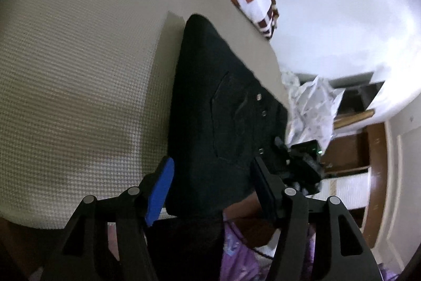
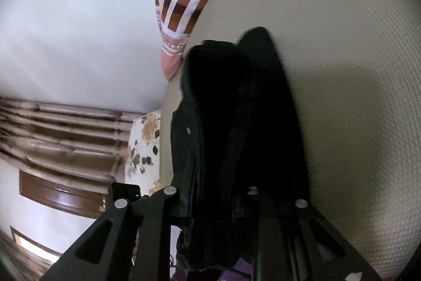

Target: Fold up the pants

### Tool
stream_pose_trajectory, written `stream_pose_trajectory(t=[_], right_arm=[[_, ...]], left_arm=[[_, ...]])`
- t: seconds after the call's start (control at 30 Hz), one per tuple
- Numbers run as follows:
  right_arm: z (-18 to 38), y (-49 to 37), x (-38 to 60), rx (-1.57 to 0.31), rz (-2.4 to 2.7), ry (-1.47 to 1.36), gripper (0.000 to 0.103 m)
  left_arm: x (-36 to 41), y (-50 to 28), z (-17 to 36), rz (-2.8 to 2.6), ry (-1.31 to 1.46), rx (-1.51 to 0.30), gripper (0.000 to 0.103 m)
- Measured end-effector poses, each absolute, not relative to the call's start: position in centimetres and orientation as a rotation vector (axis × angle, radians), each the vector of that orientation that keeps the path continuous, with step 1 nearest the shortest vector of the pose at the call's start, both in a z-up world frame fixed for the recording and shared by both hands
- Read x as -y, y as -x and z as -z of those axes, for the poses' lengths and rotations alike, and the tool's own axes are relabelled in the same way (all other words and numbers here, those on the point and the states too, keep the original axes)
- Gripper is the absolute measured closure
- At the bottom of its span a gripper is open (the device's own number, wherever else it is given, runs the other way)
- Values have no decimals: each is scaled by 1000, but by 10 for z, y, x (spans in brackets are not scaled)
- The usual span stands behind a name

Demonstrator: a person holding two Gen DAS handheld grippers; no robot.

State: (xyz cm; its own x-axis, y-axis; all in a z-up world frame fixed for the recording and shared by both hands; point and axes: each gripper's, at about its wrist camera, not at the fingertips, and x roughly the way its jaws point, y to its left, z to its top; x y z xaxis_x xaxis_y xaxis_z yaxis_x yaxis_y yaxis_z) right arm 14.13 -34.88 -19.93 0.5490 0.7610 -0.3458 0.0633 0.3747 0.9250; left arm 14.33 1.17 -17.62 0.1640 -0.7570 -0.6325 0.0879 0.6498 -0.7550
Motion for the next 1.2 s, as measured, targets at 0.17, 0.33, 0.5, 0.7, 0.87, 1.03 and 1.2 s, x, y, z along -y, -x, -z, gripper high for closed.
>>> stream_pose_trajectory(t=[0.17, 0.33, 0.5, 0.7, 0.87, 1.03, 1.2], right_arm=[[198, -137, 362, -872, -555, -1132, 85], [206, -129, 373, -851, -539, -1149, 85], [226, -126, 378, -850, -526, -1170, 87], [216, -113, 403, -782, -475, -1163, 81], [161, -88, 411, -618, -501, -1087, 81], [122, -81, 356, -631, -629, -825, 81], [158, -81, 332, -787, -518, -668, 83]], left_arm=[[3, -145, 174, 662, 568, -1277, 42], [12, -147, 173, 675, 550, -1262, 42], [22, -150, 179, 671, 507, -1273, 41], [25, -151, 182, 655, 472, -1269, 39], [21, -150, 188, 644, 500, -1273, 36], [26, -149, 189, 630, 477, -1266, 35], [31, -149, 194, 618, 443, -1270, 35]])
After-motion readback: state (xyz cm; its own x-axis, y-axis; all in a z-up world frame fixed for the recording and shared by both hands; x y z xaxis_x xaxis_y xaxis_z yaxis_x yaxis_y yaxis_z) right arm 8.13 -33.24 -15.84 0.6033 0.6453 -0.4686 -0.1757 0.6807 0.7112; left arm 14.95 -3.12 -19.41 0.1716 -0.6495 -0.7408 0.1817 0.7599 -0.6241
